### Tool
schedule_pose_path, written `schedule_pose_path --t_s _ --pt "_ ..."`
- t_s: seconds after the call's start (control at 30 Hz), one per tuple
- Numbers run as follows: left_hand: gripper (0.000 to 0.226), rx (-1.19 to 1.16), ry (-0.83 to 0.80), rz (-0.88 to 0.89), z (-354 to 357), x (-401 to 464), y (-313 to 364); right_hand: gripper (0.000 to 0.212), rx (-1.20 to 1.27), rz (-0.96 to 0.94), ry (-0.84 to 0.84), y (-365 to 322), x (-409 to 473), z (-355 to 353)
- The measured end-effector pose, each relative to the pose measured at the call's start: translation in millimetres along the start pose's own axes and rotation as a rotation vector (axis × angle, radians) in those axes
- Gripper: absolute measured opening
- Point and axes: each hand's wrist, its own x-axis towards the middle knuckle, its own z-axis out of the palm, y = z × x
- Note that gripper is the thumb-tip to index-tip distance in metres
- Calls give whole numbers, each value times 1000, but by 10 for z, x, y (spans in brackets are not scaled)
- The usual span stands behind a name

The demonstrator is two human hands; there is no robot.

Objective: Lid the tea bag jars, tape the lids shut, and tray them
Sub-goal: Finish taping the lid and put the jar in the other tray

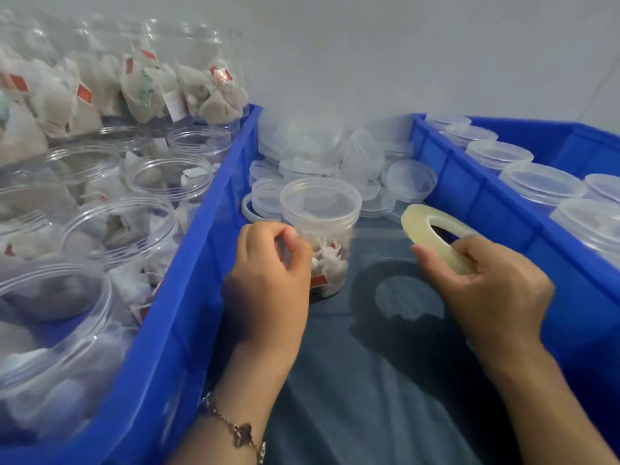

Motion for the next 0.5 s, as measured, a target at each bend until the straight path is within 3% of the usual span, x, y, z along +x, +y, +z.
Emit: schedule_pose_path --t_s 0.2,0.5 --pt "27 -1 3 -81 50 -17 -22 54 55 -52 114 -42 49 125" --pt "24 -100 -6 -126 114 -41 -80 55 81 -46 99 -54 5 175"
